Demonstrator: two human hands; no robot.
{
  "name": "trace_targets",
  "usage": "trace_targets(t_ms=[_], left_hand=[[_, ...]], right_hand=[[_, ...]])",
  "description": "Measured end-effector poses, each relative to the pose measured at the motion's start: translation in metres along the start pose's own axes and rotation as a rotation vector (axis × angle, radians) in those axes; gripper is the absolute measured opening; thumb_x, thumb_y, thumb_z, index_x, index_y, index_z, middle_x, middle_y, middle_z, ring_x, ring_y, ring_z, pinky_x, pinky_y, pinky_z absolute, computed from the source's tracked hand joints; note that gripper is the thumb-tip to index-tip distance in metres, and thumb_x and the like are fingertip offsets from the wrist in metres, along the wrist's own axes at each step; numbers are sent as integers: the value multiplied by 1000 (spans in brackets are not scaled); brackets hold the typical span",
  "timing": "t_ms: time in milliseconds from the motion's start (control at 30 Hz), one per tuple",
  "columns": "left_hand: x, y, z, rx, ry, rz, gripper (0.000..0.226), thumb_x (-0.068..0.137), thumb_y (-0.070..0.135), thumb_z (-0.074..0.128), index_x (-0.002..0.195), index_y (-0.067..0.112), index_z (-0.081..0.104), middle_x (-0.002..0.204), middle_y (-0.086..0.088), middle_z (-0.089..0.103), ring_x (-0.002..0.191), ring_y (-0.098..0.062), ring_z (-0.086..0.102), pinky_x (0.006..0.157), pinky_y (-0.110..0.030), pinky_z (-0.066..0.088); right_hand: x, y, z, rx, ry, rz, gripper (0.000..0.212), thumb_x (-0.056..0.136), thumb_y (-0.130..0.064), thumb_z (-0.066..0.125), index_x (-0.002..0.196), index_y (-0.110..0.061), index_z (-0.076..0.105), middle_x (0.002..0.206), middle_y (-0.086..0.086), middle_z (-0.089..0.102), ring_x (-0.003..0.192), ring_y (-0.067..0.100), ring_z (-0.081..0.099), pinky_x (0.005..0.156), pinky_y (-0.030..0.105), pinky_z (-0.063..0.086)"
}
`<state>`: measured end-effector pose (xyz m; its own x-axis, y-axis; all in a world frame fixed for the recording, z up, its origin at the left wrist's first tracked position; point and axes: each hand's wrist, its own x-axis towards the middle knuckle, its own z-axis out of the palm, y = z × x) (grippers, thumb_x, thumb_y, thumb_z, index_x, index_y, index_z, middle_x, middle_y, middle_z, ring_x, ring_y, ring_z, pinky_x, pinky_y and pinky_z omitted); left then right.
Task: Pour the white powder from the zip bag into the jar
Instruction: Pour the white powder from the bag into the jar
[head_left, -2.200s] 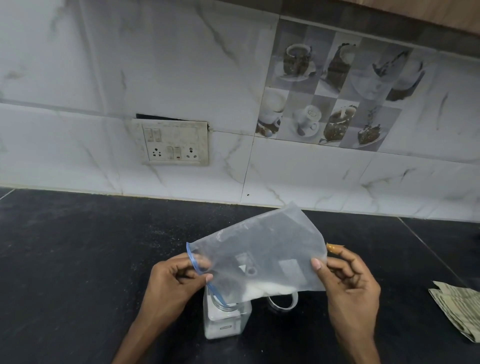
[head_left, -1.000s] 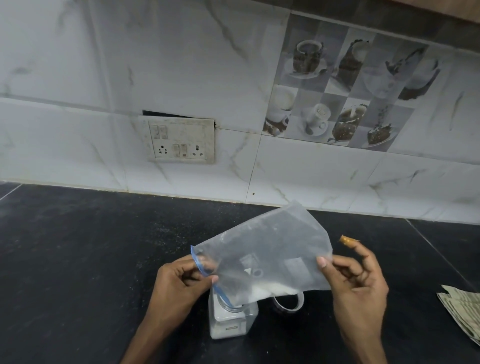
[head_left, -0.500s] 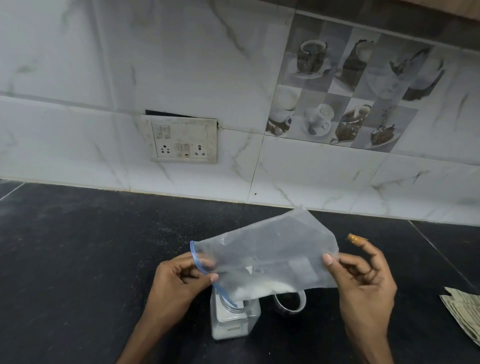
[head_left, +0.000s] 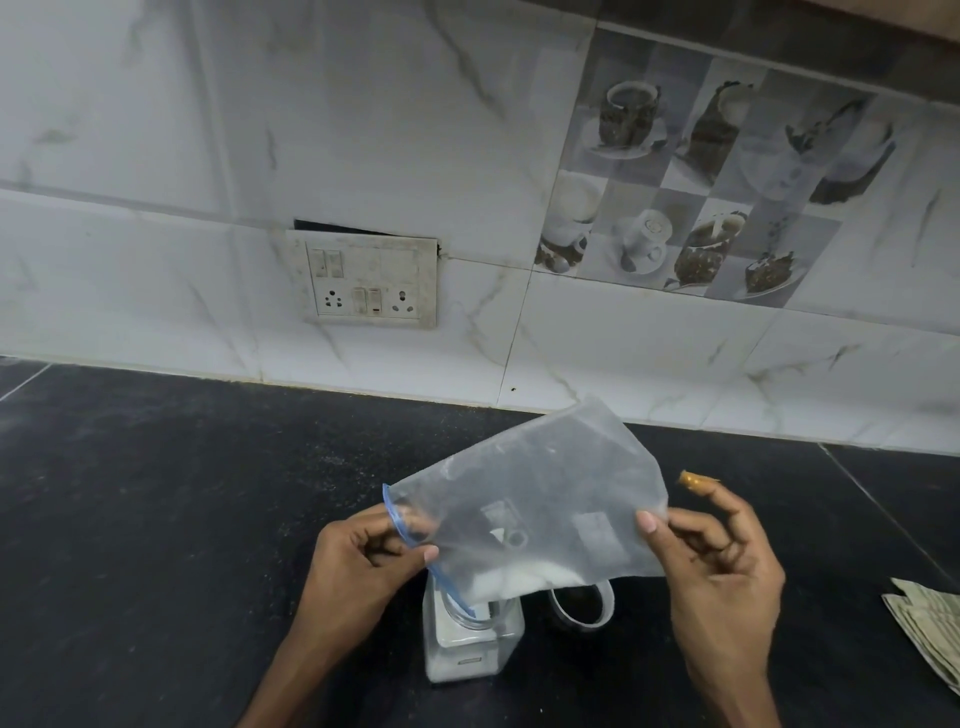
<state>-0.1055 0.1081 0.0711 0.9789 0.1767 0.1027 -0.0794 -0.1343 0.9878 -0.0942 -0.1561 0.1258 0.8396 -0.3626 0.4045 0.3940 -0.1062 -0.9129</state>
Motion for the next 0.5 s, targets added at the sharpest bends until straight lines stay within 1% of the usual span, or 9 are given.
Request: trace_targets(t_ms=[67, 200, 267, 333, 400, 500], left_hand=[[1, 1, 1, 2, -4, -1, 24, 71, -6, 82, 79, 16, 80, 76, -6, 78, 56, -5, 68, 58, -15, 57], [1, 4, 3, 18, 2, 13, 26, 72, -7, 81, 80, 18, 80, 78, -1, 78, 54, -2, 65, 57, -13, 56], [2, 4, 2, 13, -3, 9, 26, 71, -7, 82, 80, 18, 80, 79, -2, 78, 56, -4, 66, 57, -14, 56], [3, 3, 1, 23, -6, 2, 26, 72, -7, 81, 81, 17, 80, 78, -2, 78, 55, -4, 66, 57, -14, 56], [2, 3, 0, 20, -5, -6, 26, 72, -7, 81, 81, 17, 79, 76, -4, 78, 54, -4, 66, 57, -14, 55], [2, 5, 3, 12, -10, -9, 28, 71, -8, 81, 79, 19, 79, 79, -4, 79, 55, -5, 67, 58, -15, 57]], right_hand=[[1, 1, 1, -1, 15, -8, 48, 72, 4, 77, 108, -25, 63, 77, -2, 75, 71, 2, 69, 71, 11, 53], [0, 1, 4, 7, -6, 2, 47, 71, 4, 75, 107, -24, 62, 75, -4, 75, 70, 1, 69, 69, 10, 52], [1, 1, 3, 3, 16, -10, 48, 72, 4, 76, 108, -24, 63, 77, -1, 75, 72, 2, 69, 72, 11, 53], [3, 0, 2, 10, 3, -4, 48, 72, 5, 75, 109, -23, 63, 78, 0, 75, 72, 3, 70, 72, 12, 54], [3, 0, 2, 4, 1, -4, 48, 72, 7, 75, 109, -21, 62, 78, -1, 76, 71, 3, 70, 71, 13, 54], [3, -1, 3, -3, -2, -18, 47, 73, 8, 74, 108, -20, 62, 76, -3, 75, 71, 2, 69, 71, 11, 53]])
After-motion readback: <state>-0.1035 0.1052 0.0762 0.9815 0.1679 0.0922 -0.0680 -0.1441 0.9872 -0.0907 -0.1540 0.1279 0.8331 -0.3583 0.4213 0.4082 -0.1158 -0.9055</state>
